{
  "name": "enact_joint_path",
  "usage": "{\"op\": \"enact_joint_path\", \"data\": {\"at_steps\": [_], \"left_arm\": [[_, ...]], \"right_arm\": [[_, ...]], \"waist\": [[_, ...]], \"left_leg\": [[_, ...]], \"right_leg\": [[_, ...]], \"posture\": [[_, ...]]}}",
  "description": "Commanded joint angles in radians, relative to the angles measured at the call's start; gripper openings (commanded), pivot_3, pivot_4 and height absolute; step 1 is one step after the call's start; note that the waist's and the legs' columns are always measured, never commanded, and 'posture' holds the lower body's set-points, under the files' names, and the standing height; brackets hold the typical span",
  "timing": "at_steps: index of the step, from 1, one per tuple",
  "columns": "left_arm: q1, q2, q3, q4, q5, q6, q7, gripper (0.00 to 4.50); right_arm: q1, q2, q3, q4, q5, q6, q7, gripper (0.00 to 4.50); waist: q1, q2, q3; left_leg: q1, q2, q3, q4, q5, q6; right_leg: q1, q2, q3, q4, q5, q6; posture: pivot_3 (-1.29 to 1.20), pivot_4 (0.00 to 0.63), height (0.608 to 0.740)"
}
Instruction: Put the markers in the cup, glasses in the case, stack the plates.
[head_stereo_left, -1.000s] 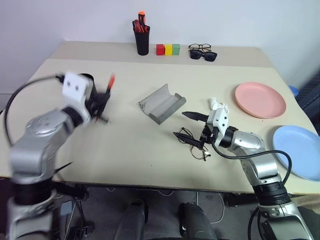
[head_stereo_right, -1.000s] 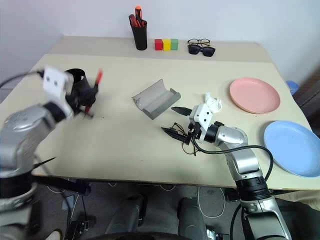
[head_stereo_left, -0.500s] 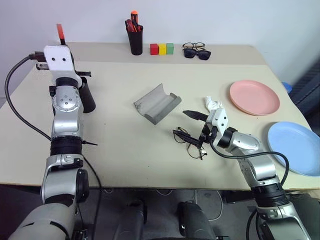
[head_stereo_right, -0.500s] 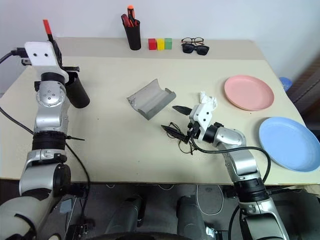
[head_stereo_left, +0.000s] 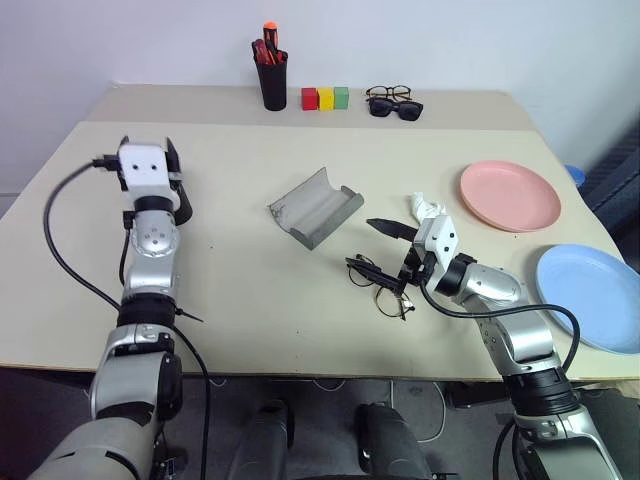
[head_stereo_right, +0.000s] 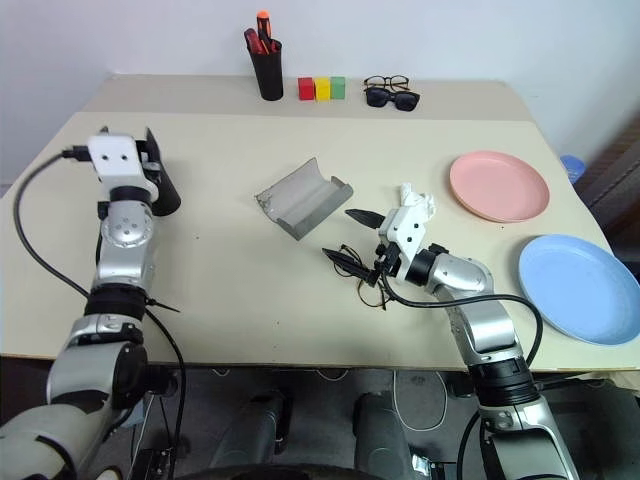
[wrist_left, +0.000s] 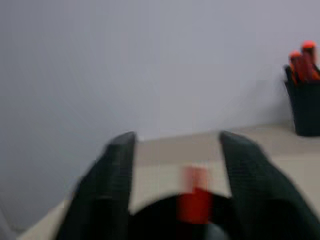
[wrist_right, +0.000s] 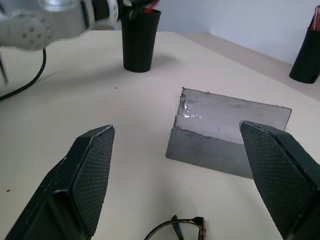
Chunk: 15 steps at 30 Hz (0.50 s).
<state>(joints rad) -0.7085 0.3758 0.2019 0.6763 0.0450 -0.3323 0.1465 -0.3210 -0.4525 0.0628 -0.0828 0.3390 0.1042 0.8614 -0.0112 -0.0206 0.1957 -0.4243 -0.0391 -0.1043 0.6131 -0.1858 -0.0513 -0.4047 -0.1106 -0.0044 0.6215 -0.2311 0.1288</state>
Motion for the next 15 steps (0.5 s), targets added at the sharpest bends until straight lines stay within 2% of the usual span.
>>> {"op": "enact_joint_path", "data": {"at_steps": [1, 2, 4, 6, 9, 11, 15], "left_arm": [[0.034, -0.034, -0.001, -0.200, -0.099, 0.055, -0.099, 3.14], [0.051, -0.044, -0.014, -0.301, -0.144, 0.155, -0.144, 3.14], [0.090, -0.002, -0.119, -0.576, -0.272, 0.531, -0.322, 3.14], [0.096, 0.093, -0.246, -0.752, -0.360, 0.788, -0.537, 3.14], [0.031, 0.088, -0.259, -0.781, -0.470, 1.118, -0.546, 3.14], [-0.015, 0.077, -0.269, -0.766, -0.491, 1.247, -0.550, 3.14], [-0.172, -0.089, -0.273, -0.605, -0.442, 1.383, -0.411, 3.14]], "right_arm": [[0.002, -0.017, -0.038, -0.040, 0.014, -0.001, -0.005, 4.08], [0.009, -0.020, -0.043, -0.046, 0.015, 0.002, -0.009, 4.08], [0.031, -0.033, -0.058, -0.069, 0.016, 0.010, -0.017, 4.08], [0.060, -0.046, -0.077, -0.097, 0.018, 0.021, -0.029, 4.08], [0.104, -0.066, -0.108, -0.133, 0.020, 0.030, -0.049, 4.08], [0.119, -0.071, -0.123, -0.146, 0.019, 0.035, -0.060, 4.08], [0.188, -0.091, -0.177, -0.186, 0.022, 0.036, -0.091, 4.08]], "waist": [[0.000, 0.000, 0.000], [0.001, 0.000, 0.000], [0.000, 0.000, 0.000], [0.000, 0.000, 0.000], [-0.002, 0.002, -0.001], [-0.009, 0.002, -0.001], [-0.001, 0.002, 0.000]], "left_leg": [[0.000, 0.000, 0.000, 0.000, 0.000, 0.000], [-0.001, 0.000, 0.000, 0.000, 0.000, 0.000], [-0.001, 0.000, -0.001, 0.000, 0.000, 0.000], [-0.002, 0.000, -0.001, 0.000, 0.000, 0.000], [0.000, 0.000, -0.001, 0.000, 0.000, 0.000], [0.002, 0.000, -0.001, 0.000, 0.000, 0.000], [0.003, 0.001, -0.003, 0.001, 0.000, 0.000]], "right_leg": [[0.000, 0.000, 0.000, 0.000, 0.000, 0.000], [0.000, 0.000, 0.000, 0.000, 0.000, 0.000], [0.000, 0.000, 0.000, 0.000, 0.000, 0.000], [0.000, 0.000, 0.000, 0.000, 0.000, 0.000], [0.001, 0.000, 0.000, 0.001, 0.000, 0.000], [0.001, 0.001, 0.000, 0.002, -0.001, 0.000], [0.001, 0.002, 0.000, 0.003, -0.003, 0.002]], "posture": [[0.00, 0.150, 0.740], [0.00, 0.150, 0.740], [0.00, 0.150, 0.740], [0.00, 0.150, 0.740], [0.00, 0.150, 0.740], [0.00, 0.150, 0.740], [0.00, 0.150, 0.740]]}}
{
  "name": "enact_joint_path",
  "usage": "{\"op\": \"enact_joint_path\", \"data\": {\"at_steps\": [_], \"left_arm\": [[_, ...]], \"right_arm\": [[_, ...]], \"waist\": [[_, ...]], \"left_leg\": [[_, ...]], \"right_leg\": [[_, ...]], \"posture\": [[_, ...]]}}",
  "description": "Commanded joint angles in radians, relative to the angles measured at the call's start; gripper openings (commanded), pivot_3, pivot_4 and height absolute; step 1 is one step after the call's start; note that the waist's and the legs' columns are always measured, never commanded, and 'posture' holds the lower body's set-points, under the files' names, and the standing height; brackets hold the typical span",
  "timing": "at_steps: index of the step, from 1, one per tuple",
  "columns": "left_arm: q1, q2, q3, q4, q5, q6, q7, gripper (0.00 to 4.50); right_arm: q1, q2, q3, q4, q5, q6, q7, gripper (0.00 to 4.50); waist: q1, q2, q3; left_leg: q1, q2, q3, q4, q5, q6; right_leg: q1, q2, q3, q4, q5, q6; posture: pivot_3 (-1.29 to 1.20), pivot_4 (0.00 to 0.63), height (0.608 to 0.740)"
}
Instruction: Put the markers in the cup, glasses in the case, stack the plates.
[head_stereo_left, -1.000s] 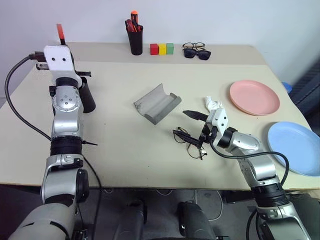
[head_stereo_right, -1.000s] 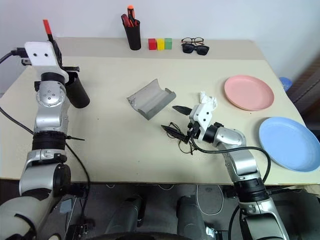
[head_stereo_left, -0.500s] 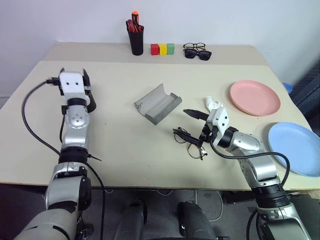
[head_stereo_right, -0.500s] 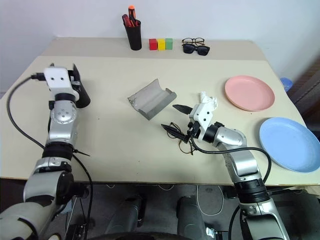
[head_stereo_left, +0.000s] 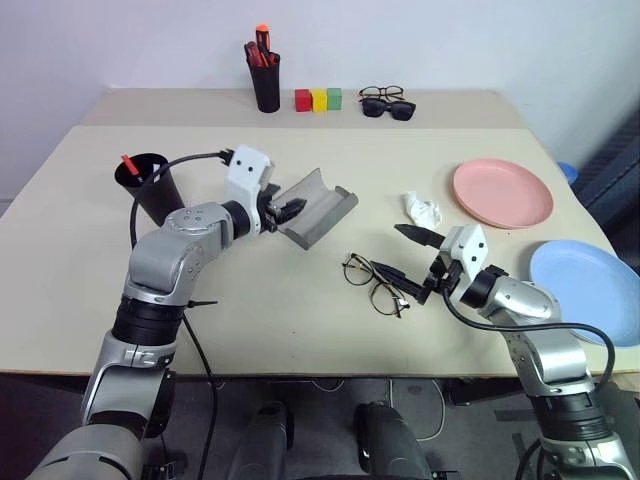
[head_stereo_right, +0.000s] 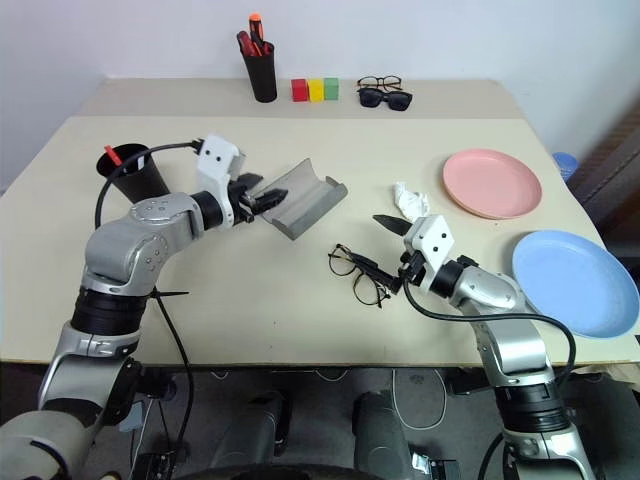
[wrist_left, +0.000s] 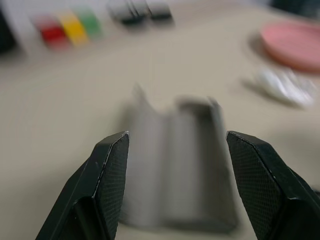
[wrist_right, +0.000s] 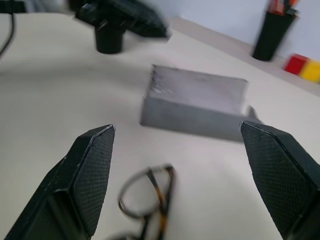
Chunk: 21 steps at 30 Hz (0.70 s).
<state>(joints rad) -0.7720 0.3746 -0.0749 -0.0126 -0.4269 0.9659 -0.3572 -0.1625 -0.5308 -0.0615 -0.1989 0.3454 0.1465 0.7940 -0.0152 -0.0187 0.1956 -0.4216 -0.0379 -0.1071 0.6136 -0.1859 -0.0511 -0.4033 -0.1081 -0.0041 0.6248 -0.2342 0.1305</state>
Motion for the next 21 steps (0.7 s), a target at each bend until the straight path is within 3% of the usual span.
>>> {"op": "enact_joint_path", "data": {"at_steps": [1, 7, 10, 14, 15, 21], "left_arm": [[-0.135, -0.125, -0.005, 0.122, 0.045, 0.091, 0.112, 3.14], [-0.238, -0.269, -0.061, 0.341, 0.122, 0.070, 0.138, 3.14], [-0.274, -0.301, -0.087, 0.436, 0.164, 0.077, 0.140, 2.32], [-0.290, -0.298, -0.125, 0.503, 0.225, 0.037, 0.122, 0.26], [-0.292, -0.294, -0.127, 0.513, 0.233, 0.031, 0.113, 0.08], [-0.289, -0.261, -0.145, 0.500, 0.257, -0.001, 0.020, 0.08]], "right_arm": [[0.045, -0.014, -0.063, -0.079, 0.016, -0.007, -0.032, 4.08], [0.094, -0.017, -0.092, -0.127, 0.016, 0.004, -0.066, 4.08], [0.103, -0.020, -0.100, -0.143, 0.014, 0.012, -0.078, 4.08], [0.107, -0.023, -0.110, -0.162, 0.013, 0.027, -0.097, 4.08], [0.111, -0.024, -0.111, -0.167, 0.013, 0.030, -0.101, 4.08], [0.134, -0.016, -0.106, -0.203, 0.009, 0.041, -0.124, 4.08]], "waist": [[0.007, 0.000, 0.000], [0.001, 0.000, 0.000], [0.001, 0.000, 0.000], [0.003, 0.000, 0.000], [0.004, 0.000, 0.000], [0.004, 0.000, 0.000]], "left_leg": [[0.000, 0.000, 0.000, 0.000, 0.000, 0.000], [-0.002, -0.001, 0.001, 0.000, 0.000, 0.000], [-0.002, -0.001, 0.001, -0.001, 0.000, 0.000], [-0.002, -0.001, 0.001, 0.000, 0.000, 0.000], [-0.002, -0.001, 0.001, -0.001, 0.000, 0.000], [-0.003, -0.001, 0.001, -0.001, 0.000, 0.000]], "right_leg": [[0.000, 0.000, 0.000, 0.000, 0.000, 0.000], [0.000, -0.001, 0.000, -0.004, 0.001, 0.000], [-0.001, 0.000, 0.000, -0.004, 0.001, 0.000], [-0.001, -0.001, 0.000, -0.004, 0.000, 0.001], [-0.001, -0.001, 0.000, -0.004, 0.000, 0.001], [-0.001, -0.001, 0.000, -0.006, 0.001, 0.000]], "posture": [[0.00, 0.150, 0.740], [0.00, 0.150, 0.740], [0.00, 0.150, 0.740], [0.00, 0.150, 0.740], [0.00, 0.150, 0.740], [0.00, 0.150, 0.740]]}}
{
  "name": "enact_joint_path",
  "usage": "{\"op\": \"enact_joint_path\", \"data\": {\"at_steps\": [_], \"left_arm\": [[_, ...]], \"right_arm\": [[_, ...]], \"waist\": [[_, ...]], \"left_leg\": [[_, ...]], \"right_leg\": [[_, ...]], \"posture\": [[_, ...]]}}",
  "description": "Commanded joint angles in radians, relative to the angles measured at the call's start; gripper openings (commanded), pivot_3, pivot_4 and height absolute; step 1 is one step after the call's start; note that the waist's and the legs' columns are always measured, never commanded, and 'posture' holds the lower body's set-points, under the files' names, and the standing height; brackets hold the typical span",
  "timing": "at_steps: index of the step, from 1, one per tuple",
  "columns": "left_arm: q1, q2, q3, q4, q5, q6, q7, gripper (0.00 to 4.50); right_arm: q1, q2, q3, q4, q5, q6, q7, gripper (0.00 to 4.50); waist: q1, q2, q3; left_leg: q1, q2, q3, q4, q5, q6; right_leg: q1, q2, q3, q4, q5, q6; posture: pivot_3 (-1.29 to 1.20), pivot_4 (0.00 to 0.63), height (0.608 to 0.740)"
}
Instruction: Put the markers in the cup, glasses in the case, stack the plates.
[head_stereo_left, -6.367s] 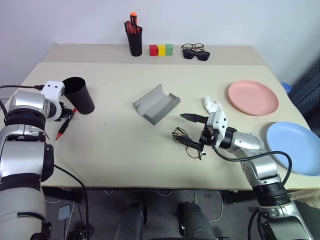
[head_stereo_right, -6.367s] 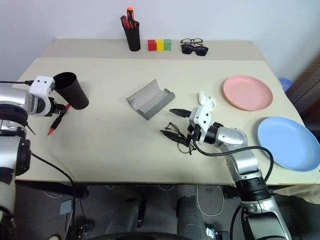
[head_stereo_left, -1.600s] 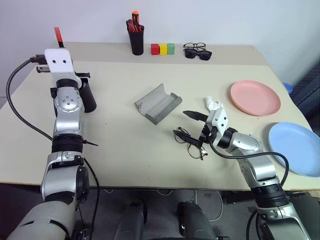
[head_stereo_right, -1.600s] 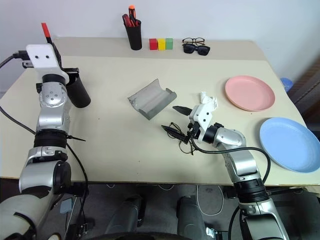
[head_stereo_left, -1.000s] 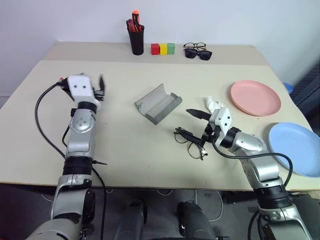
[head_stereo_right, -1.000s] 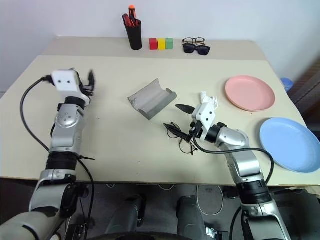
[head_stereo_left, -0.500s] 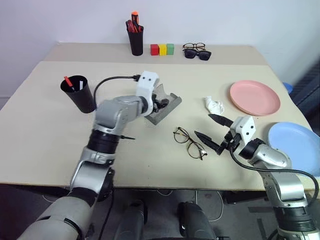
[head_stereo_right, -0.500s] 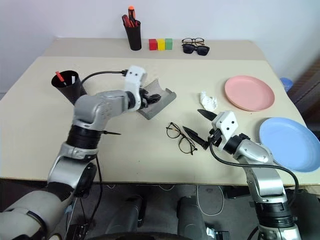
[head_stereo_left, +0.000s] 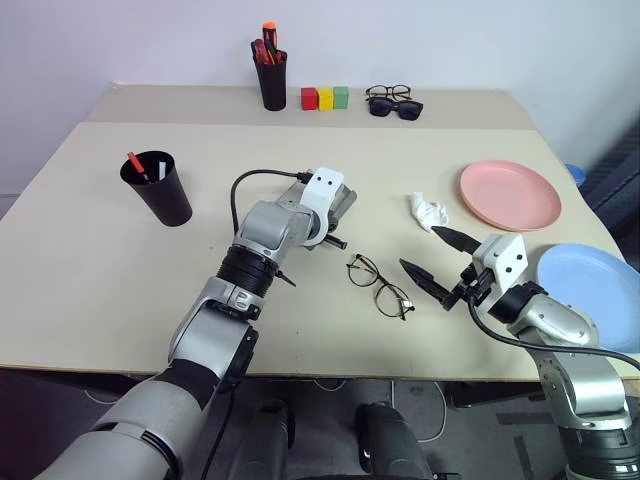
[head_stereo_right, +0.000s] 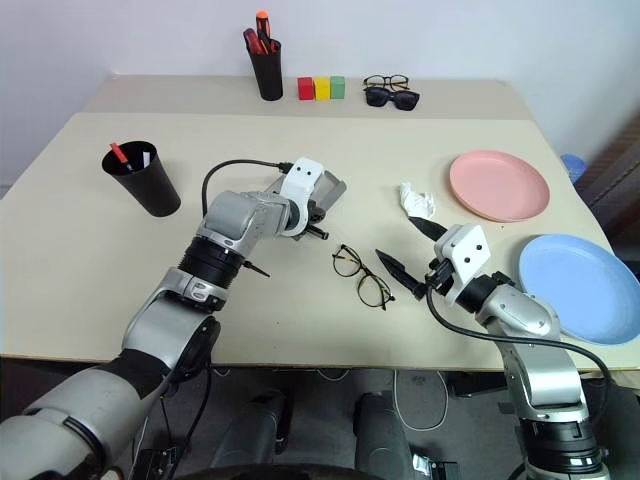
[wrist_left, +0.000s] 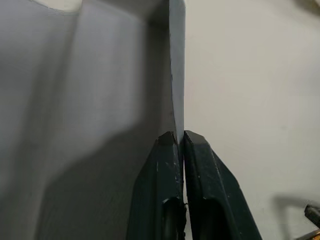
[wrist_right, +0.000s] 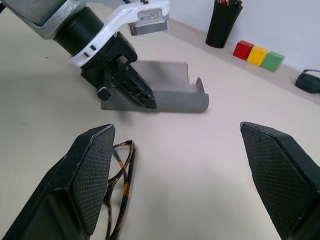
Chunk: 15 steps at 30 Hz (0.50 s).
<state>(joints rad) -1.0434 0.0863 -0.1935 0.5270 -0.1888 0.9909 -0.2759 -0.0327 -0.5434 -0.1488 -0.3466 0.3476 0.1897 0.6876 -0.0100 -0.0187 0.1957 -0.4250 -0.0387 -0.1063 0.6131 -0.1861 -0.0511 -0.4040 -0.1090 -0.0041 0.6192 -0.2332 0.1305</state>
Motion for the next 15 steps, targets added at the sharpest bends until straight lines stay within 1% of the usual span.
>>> {"op": "enact_joint_path", "data": {"at_steps": [1, 3, 5, 8, 11, 15], "left_arm": [[-0.011, 0.042, -0.039, -0.063, 0.011, -0.020, -0.105, 0.08], [0.010, 0.093, -0.083, -0.132, -0.010, 0.000, -0.218, 0.08], [0.056, 0.198, -0.162, -0.242, -0.029, -0.006, -0.385, 0.08], [0.126, 0.376, -0.251, -0.382, -0.046, -0.078, -0.618, 0.08], [0.162, 0.492, -0.305, -0.427, -0.015, -0.172, -0.746, 0.08], [0.176, 0.576, -0.322, -0.421, 0.008, -0.262, -0.864, 0.08]], "right_arm": [[0.005, -0.002, -0.016, -0.059, 0.006, 0.000, -0.021, 4.08], [0.006, -0.001, -0.012, -0.061, 0.005, 0.001, -0.026, 4.08], [0.004, 0.000, -0.010, -0.056, 0.006, -0.003, -0.027, 4.08], [0.001, -0.002, -0.010, -0.041, 0.007, -0.011, -0.021, 4.08], [0.000, -0.002, -0.010, -0.030, 0.007, -0.019, -0.015, 4.08], [0.014, -0.002, -0.013, -0.034, 0.007, -0.024, -0.012, 4.08]], "waist": [[-0.003, 0.000, 0.000], [-0.004, 0.000, 0.000], [-0.007, 0.000, 0.000], [-0.009, 0.001, 0.000], [-0.002, 0.001, 0.000], [0.004, 0.001, 0.000]], "left_leg": [[0.000, 0.000, 0.000, 0.000, 0.000, 0.000], [0.000, 0.000, 0.000, 0.000, 0.000, 0.000], [0.000, 0.000, 0.000, -0.001, 0.000, 0.000], [0.000, 0.001, 0.001, -0.002, 0.000, 0.000], [0.000, 0.001, 0.000, -0.002, 0.000, 0.000], [-0.001, 0.000, 0.000, 0.000, 0.000, 0.000]], "right_leg": [[0.000, 0.000, 0.000, 0.000, 0.000, 0.000], [-0.001, 0.000, 0.000, 0.000, 0.000, 0.000], [-0.001, 0.000, 0.000, 0.000, 0.000, -0.001], [-0.002, 0.000, 0.000, 0.000, 0.000, -0.006], [-0.002, 0.000, 0.000, 0.001, 0.000, -0.008], [-0.001, -0.001, 0.000, -0.002, -0.001, -0.010]], "posture": [[0.00, 0.150, 0.740], [0.00, 0.150, 0.740], [0.00, 0.150, 0.740], [0.00, 0.150, 0.740], [0.00, 0.150, 0.740], [0.00, 0.150, 0.740]]}}
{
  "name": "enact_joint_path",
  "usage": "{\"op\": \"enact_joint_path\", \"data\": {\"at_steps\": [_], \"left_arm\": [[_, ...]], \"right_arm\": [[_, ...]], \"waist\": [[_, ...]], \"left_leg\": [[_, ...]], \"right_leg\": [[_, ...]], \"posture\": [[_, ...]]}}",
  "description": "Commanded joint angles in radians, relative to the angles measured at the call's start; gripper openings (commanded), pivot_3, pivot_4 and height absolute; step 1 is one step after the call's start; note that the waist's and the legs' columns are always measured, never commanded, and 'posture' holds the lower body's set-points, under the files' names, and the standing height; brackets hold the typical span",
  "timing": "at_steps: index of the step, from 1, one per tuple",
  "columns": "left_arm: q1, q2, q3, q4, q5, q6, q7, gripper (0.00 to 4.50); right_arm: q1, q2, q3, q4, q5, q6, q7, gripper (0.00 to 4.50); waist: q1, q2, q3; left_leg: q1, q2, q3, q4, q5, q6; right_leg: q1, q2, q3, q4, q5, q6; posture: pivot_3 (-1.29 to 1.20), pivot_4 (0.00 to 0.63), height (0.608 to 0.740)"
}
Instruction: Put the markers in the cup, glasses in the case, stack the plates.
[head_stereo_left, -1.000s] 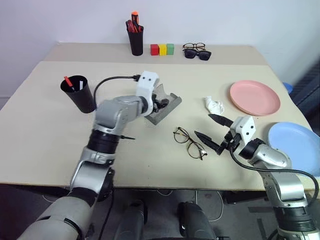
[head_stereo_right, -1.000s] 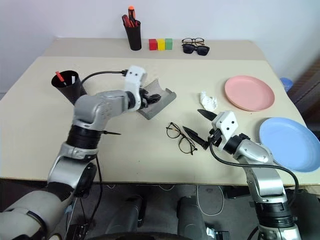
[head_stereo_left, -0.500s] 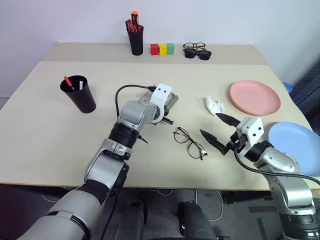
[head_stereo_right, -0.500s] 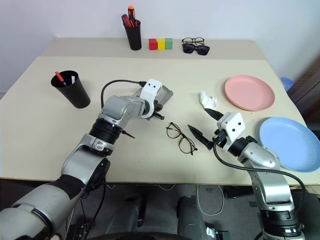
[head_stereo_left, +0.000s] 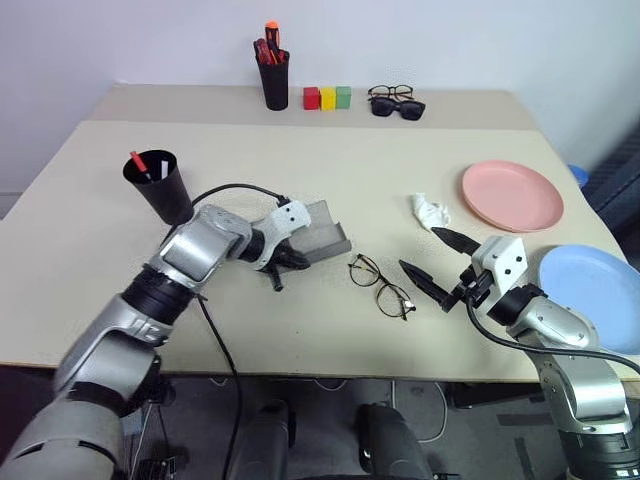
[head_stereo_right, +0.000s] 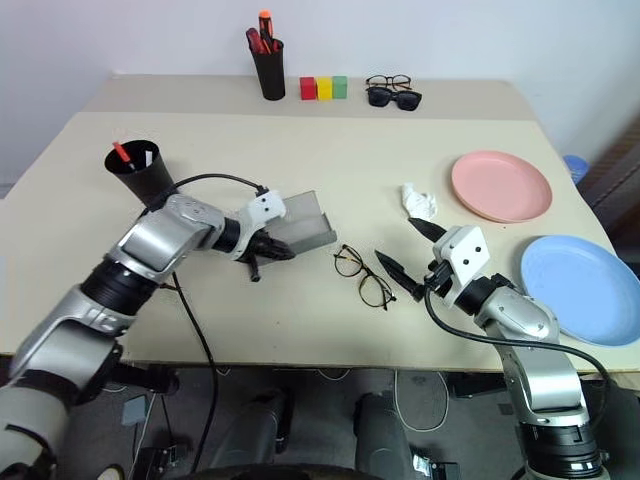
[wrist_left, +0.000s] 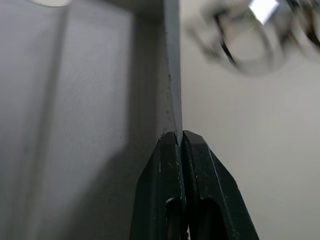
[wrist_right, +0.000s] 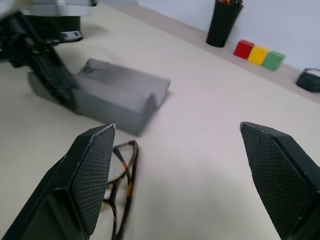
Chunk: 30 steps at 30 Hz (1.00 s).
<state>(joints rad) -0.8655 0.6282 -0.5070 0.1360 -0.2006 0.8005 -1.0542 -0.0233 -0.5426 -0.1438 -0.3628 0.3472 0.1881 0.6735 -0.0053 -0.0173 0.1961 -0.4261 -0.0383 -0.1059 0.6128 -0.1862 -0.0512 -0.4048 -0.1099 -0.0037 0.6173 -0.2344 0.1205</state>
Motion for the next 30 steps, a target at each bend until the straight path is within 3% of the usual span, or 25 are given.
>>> {"op": "enact_joint_path", "data": {"at_steps": [1, 4, 10, 16, 28, 30], "left_arm": [[0.006, 0.054, -0.009, -0.035, 0.022, -0.104, -0.122, 0.08], [0.020, 0.079, -0.011, -0.038, 0.039, -0.168, -0.178, 0.08], [-0.009, 0.019, -0.010, 0.087, 0.093, -0.273, -0.194, 0.08], [-0.018, -0.006, -0.050, 0.119, 0.137, -0.391, -0.326, 0.08], [0.083, 0.105, -0.005, -0.187, 0.086, -0.217, -0.448, 0.08], [0.088, 0.066, -0.021, -0.240, 0.088, -0.129, -0.397, 0.08]], "right_arm": [[0.011, -0.003, -0.020, -0.023, 0.007, -0.023, 0.001, 4.08], [0.023, -0.004, -0.024, -0.035, 0.008, -0.020, -0.003, 4.08], [0.025, -0.006, -0.026, -0.037, 0.009, -0.019, -0.005, 4.08], [0.021, -0.013, -0.033, -0.016, 0.008, -0.027, 0.007, 4.08], [0.105, -0.011, -0.065, -0.060, 0.005, -0.048, -0.010, 4.08], [0.114, -0.008, -0.064, -0.072, 0.005, -0.045, -0.018, 4.08]], "waist": [[-0.001, 0.000, 0.000], [-0.005, 0.000, 0.000], [-0.004, 0.000, 0.000], [-0.005, 0.000, 0.000], [-0.009, 0.000, 0.000], [-0.005, 0.000, 0.000]], "left_leg": [[0.000, 0.000, 0.000, 0.000, 0.000, 0.000], [0.000, 0.000, 0.001, -0.001, 0.000, 0.001], [0.000, 0.000, 0.001, 0.000, 0.000, 0.001], [0.000, 0.000, 0.001, 0.000, 0.000, 0.001], [0.000, 0.000, 0.001, 0.001, 0.000, 0.002], [0.000, 0.001, 0.000, 0.000, 0.000, 0.002]], "right_leg": [[0.000, 0.000, 0.000, -0.001, 0.000, 0.000], [0.000, -0.001, 0.000, -0.001, 0.000, 0.000], [0.000, -0.001, 0.000, 0.000, 0.000, 0.000], [0.000, -0.001, 0.000, 0.001, 0.000, 0.000], [-0.001, 0.000, 0.000, 0.002, 0.000, 0.000], [0.000, 0.000, 0.000, 0.002, 0.000, 0.000]], "posture": [[0.00, 0.150, 0.740], [0.00, 0.150, 0.740], [0.00, 0.150, 0.740], [0.00, 0.150, 0.740], [0.00, 0.150, 0.740], [0.00, 0.150, 0.740]]}}
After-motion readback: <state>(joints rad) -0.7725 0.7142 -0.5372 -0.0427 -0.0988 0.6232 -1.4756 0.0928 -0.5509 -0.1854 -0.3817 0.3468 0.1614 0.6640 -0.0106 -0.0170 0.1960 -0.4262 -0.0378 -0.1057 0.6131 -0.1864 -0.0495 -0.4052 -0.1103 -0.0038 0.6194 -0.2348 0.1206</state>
